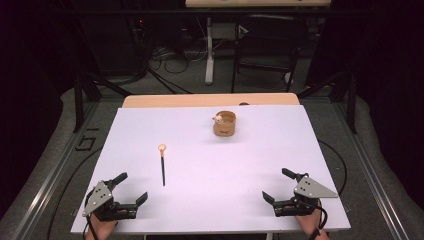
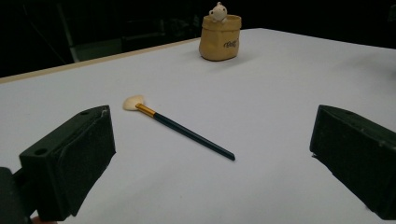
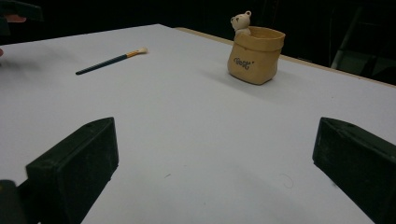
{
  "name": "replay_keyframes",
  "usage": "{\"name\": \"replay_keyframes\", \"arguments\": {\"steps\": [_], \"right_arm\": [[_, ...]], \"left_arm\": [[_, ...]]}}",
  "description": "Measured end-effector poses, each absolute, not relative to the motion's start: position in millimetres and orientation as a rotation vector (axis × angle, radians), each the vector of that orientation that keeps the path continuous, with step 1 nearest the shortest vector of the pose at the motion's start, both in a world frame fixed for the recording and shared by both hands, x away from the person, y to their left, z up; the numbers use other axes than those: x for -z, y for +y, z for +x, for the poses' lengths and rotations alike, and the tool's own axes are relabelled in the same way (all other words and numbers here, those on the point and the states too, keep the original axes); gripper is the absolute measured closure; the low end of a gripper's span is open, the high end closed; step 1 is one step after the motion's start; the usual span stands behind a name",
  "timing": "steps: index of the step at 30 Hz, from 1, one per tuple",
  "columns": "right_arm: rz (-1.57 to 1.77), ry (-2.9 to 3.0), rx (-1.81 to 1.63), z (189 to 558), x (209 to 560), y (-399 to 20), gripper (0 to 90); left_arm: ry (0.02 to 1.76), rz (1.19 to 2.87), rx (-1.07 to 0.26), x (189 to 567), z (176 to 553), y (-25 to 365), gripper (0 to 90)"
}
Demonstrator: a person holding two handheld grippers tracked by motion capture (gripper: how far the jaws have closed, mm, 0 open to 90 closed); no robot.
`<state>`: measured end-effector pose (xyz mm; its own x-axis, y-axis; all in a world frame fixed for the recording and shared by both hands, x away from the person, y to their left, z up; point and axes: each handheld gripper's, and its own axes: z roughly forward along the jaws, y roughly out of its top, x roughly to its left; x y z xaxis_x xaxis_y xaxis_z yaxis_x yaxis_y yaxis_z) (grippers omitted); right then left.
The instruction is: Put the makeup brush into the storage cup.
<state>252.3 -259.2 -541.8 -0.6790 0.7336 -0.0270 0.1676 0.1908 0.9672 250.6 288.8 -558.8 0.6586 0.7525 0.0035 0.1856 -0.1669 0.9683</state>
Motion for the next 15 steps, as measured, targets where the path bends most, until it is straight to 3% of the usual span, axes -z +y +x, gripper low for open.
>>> {"name": "replay_keyframes", "arguments": {"steps": [15], "right_arm": [[0.828, 1.991, -1.512, 252.5, 541.4, -257.0, 0.0]], "left_arm": [[0.801, 1.716, -0.591, 558.0, 250.8, 282.4, 0.1]]}}
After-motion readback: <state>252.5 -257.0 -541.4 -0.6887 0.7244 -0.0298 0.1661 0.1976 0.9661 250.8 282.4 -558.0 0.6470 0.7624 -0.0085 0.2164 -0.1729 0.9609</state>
